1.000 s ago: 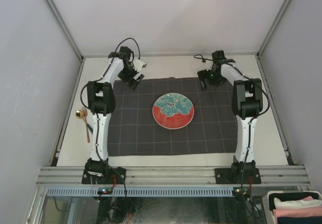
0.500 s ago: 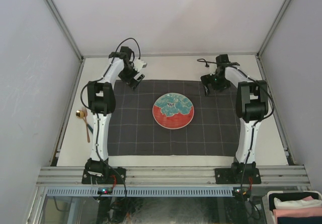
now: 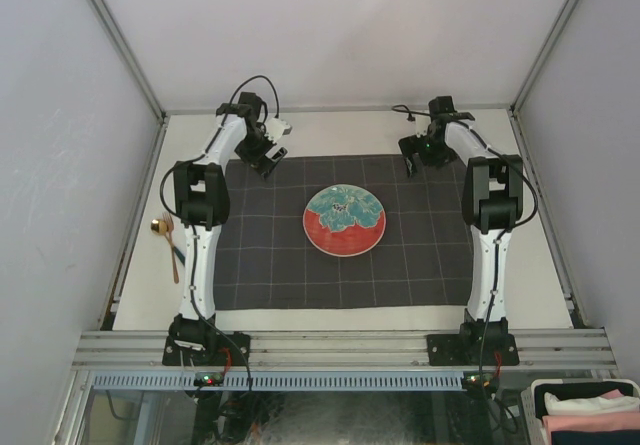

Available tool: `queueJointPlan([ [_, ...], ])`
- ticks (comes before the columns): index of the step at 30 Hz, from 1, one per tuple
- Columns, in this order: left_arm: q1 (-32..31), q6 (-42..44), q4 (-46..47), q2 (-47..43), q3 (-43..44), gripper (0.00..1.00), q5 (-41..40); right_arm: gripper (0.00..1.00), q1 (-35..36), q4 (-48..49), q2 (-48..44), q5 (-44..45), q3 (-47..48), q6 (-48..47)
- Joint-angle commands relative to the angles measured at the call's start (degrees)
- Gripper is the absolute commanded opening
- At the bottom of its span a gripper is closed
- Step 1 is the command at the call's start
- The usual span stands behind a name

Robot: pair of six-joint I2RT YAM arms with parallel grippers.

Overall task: Set the dinner table for one person
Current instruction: Adjust the napkin at the center of the board.

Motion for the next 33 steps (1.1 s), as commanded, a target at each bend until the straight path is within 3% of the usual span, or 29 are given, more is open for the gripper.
queueJointPlan([
  [1,-0.08,-0.16,1.68,-1.75,0.27,1.00,-3.22,1.00,-0.23,-0.29,-1.03,-0.22,-1.20,-0.59],
  [28,-0.94,0.95,2.32,-2.12,4.50,1.00,-2.91,1.00,-0.40,0.39,-3.47,-1.07,-3.42,-0.71],
  [33,-1.27,0.14,9.34,-8.28,5.13,1.00,-1.10,1.00,-0.90,1.12,-5.31,-2.13,-1.94,0.34],
])
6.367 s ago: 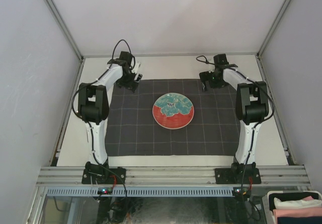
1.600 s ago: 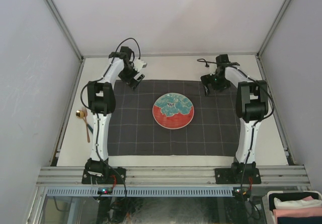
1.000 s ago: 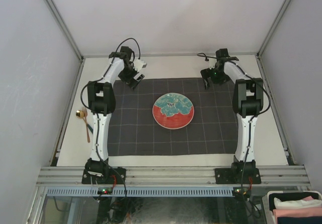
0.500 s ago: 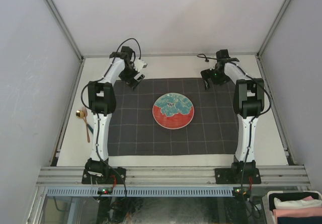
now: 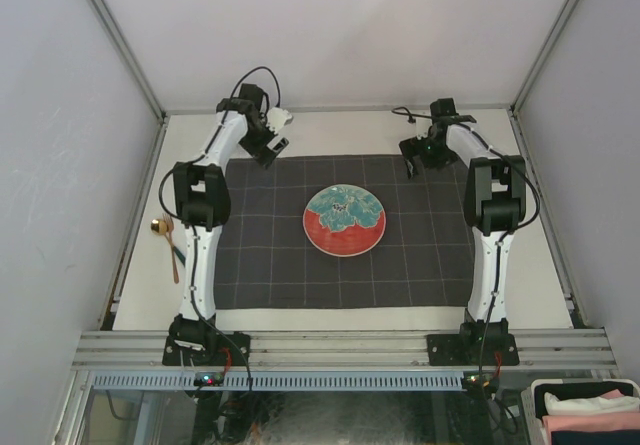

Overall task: Set the dinner table for one person
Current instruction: Adjust the napkin at the center of the board, then pick up the cup at the center of the board.

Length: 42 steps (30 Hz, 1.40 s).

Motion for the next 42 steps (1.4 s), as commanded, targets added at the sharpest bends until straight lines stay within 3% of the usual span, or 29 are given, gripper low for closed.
queueJointPlan([
  [1,-0.38,-0.43,8.49,-8.98,2.55,1.00,1.77,1.00,-1.00,-0.67,-3.80,-1.88,1.88,1.73],
  [14,0.51,-6.03,12.67,-15.42,0.99,1.00,-1.47,1.00,-1.90,0.68,-8.57,-7.38,10.27,4.50],
  [27,3.94,-10.39,14.41,-26.20,-6.26,1.00,-10.63,1.00,-0.78,3.95,-18.82,-6.38,9.36,10.34],
  [31,4.63,-10.52,12.39,-27.86,-3.95,1.00,-15.54,1.00,0.14,2.59,-20.06,-8.73,10.53,10.04],
  [37,4.64,-12.05,10.16,-30.65,-3.55,1.00,-29.32,1.00,2.15,-2.21,-19.27,-6.47,15.43,9.12],
  [42,4.79,-12.76,-2.76,-31.33,-1.30,1.00,-29.33,1.00,8.84,-7.15,-18.32,-3.06,20.21,-2.64],
])
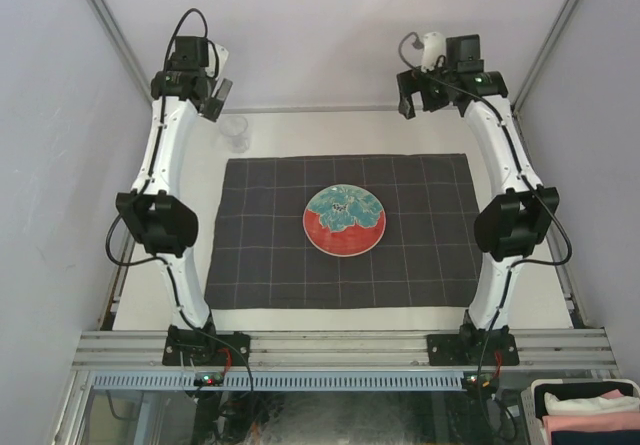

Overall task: Set the dinner table for one person
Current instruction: Pick up the cup at the center of the board.

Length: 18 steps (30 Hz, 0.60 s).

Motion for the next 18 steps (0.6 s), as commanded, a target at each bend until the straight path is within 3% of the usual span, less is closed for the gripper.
queueJointPlan([
  [1,0.26,-1.99,-10.57,-5.26,0.63,1.00,-2.24,1.00,6.63,-4.59,0.18,3.51,6.10,-11.45],
  [8,1.21,-0.32,-3.45,-15.86,-18.23,1.00,-0.29,1.00,14.43,-14.09,13.74,4.53,25.06,-22.27],
  [13,1.72,0.78,-1.66,-17.98,-24.63,1.00,3.21,1.00,16.61,-9.67,13.90,3.26,20.15,-19.98],
  [18,1.09,12.18,4.51,-15.95,-26.21,1.00,14.45,1.00,16.16,-13.38,14.02,0.60,19.90,-12.01],
])
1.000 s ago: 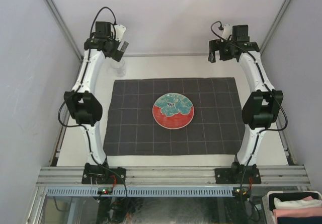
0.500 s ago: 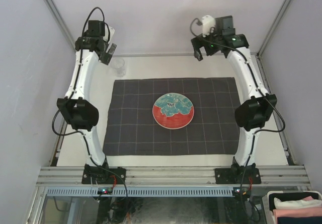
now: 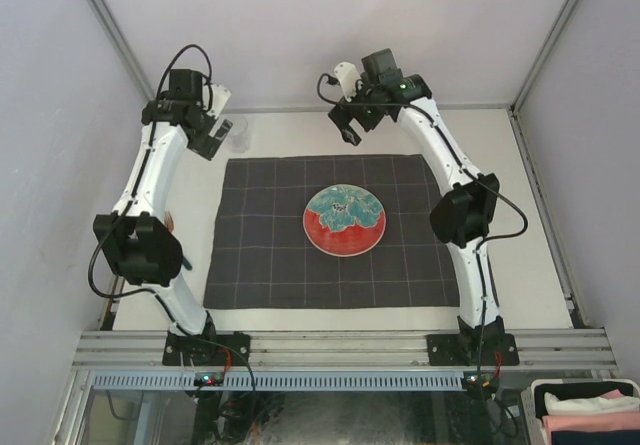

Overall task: Set the dinner table for one person
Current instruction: Pick up the cup at the center of the board.

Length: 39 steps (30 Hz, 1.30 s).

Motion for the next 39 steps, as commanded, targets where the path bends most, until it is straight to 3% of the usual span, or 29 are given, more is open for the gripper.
queueJointPlan([
  [1,-0.56,11.89,7.05,1.30,0.16,1.00,11.69,1.00,-1.25,-2.84,-2.13,-2.09,0.11,6.26],
  [5,-0.88,23.48,2.13,9.32,7.03,1.00,16.89,1.00,-2.79,-4.70,-5.01,-0.80,-4.00,9.24],
  [9,-0.75,28.30,-2.91,18.59,18.66,0.99,20.18,1.00,-3.93,-4.61,-10.39,2.15,-10.16,7.87],
  [12,-1.01,31.40,-3.85,23.58,24.05,0.94,22.73,1.00,-5.60,-7.30,-12.23,2.47,-9.40,8.29],
  [18,-0.97,36.19,-4.82,28.18,25.54,0.95,23.91,1.00,-9.81,-14.66,-11.89,7.05,-0.09,10.67],
  [23,-0.92,39.63,-5.21,29.12,24.26,0.91,24.75,1.00,-10.34,-14.66,-14.84,14.59,-2.85,8.37],
  [28,-0.79,41.45,-3.14,31.48,24.61,0.90,24.24,1.00,-10.41,-15.52,-17.46,15.93,-4.73,8.00],
  [37,-0.82,42.81,-3.57,34.56,25.93,0.57,23.67,1.00,-8.69,-16.27,-19.20,19.74,-6.03,7.61],
  [39,-0.86,42.70,-3.07,34.77,25.90,0.38,23.58,1.00,-8.48,-16.36,-19.00,19.72,-5.58,7.68],
])
